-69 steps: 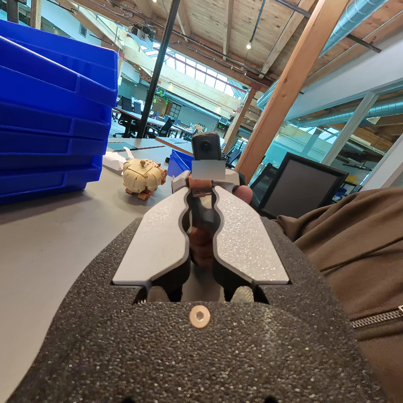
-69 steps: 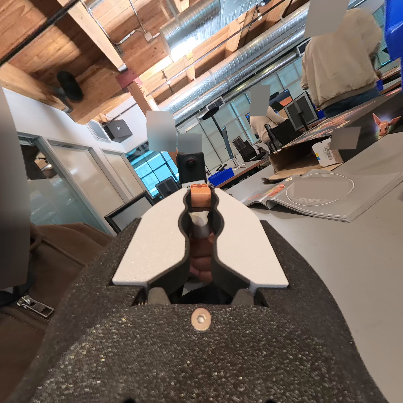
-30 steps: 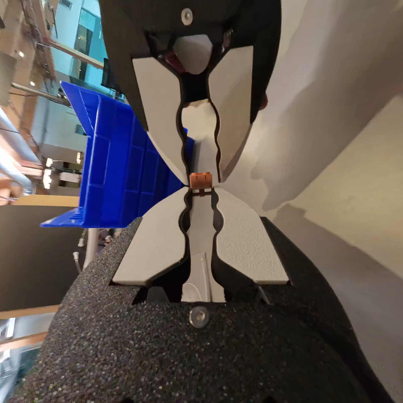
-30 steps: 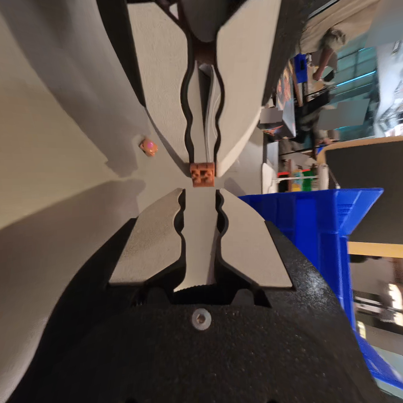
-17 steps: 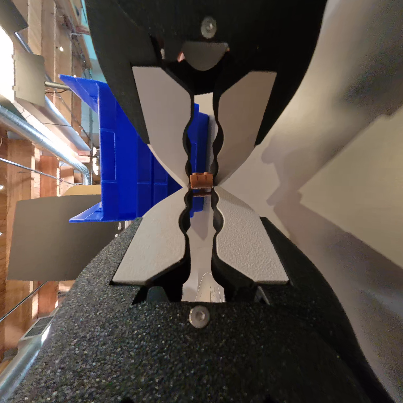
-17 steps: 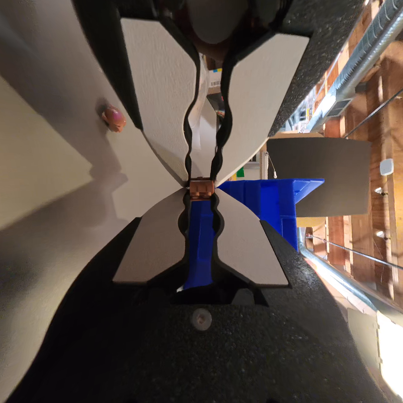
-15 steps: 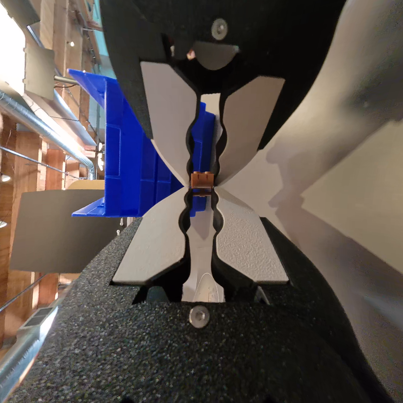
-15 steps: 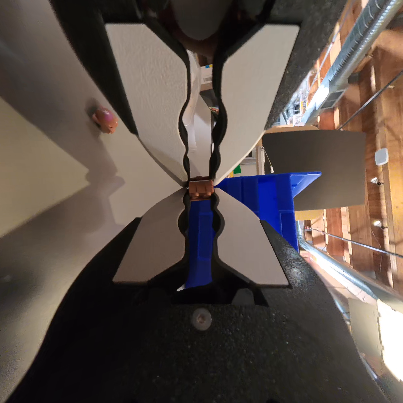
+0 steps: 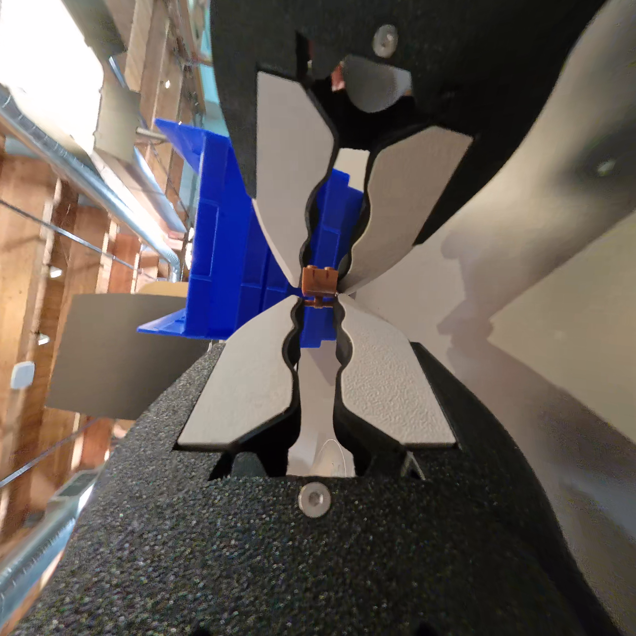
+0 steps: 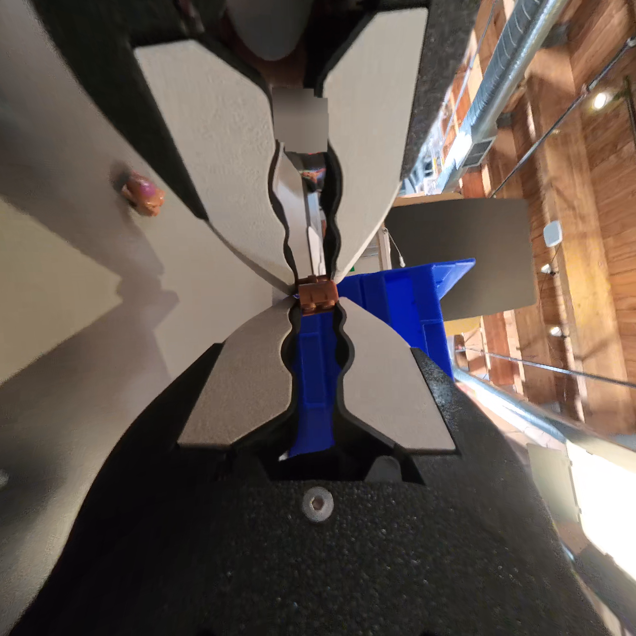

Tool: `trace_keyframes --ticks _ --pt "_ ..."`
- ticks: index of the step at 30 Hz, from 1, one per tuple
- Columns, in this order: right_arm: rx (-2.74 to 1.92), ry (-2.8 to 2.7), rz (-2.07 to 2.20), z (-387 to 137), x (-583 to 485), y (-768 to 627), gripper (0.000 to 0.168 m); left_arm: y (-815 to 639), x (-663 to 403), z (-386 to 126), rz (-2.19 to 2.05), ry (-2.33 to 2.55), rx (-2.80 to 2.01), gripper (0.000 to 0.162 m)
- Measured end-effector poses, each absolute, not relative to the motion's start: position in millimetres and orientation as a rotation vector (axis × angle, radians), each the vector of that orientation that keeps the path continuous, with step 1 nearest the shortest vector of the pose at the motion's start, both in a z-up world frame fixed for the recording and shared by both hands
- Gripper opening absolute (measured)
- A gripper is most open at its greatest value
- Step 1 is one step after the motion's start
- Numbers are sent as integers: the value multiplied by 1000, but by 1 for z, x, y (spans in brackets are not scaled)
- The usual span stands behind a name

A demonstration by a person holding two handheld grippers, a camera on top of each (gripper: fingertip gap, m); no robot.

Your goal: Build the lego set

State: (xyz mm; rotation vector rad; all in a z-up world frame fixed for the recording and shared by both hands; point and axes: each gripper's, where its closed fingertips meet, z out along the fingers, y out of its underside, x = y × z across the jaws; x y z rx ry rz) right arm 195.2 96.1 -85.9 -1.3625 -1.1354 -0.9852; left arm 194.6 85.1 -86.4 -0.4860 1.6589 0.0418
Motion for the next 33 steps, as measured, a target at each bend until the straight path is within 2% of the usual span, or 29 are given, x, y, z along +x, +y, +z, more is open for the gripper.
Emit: trace_keyframes --ticks 19,26,33 --pt "-1291 -1221 -1031 -89 196 95 17 77 193 -89 114 1664 -276 16" --pt "-1330 -1243 -1023 -96 198 97 17 82 196 -93 221 1661 -193 27" --pt "-1338 -1230 -1002 -94 195 96 17 83 197 -96 264 1660 -160 24"
